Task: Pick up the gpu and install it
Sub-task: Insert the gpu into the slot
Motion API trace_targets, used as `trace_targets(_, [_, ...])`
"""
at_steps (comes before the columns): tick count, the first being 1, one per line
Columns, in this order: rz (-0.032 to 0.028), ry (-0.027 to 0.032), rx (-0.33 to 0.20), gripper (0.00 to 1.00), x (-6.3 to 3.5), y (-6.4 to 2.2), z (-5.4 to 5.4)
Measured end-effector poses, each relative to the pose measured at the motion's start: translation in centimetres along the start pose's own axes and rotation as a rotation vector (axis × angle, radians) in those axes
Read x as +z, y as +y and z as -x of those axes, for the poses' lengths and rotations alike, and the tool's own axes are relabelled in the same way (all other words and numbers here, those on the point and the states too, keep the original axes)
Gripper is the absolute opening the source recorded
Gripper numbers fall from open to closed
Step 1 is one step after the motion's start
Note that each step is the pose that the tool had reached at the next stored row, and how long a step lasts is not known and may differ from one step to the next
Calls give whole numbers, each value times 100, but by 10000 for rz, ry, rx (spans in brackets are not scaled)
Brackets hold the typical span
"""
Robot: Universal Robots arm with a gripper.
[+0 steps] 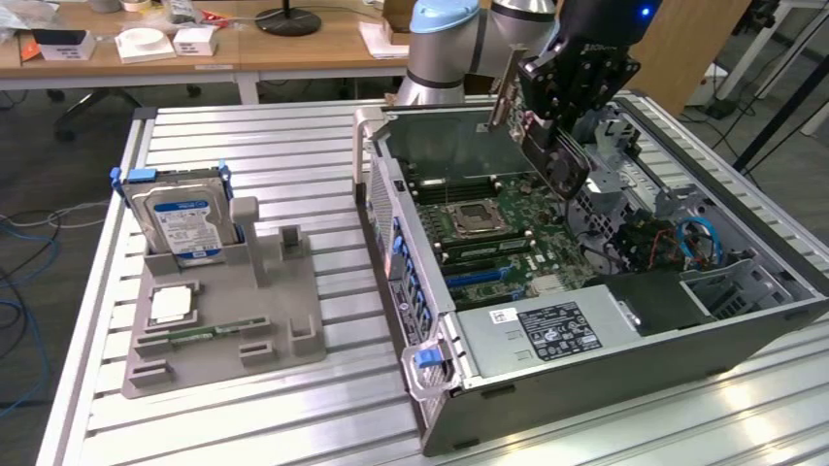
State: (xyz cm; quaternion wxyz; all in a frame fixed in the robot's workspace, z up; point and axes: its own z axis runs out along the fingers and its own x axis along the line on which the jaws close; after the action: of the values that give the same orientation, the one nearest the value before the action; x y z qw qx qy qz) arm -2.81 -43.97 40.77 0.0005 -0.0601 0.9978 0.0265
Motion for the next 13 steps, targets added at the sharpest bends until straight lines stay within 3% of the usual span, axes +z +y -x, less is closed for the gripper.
trace_targets(13, [2,18,-345,26,0,0,0])
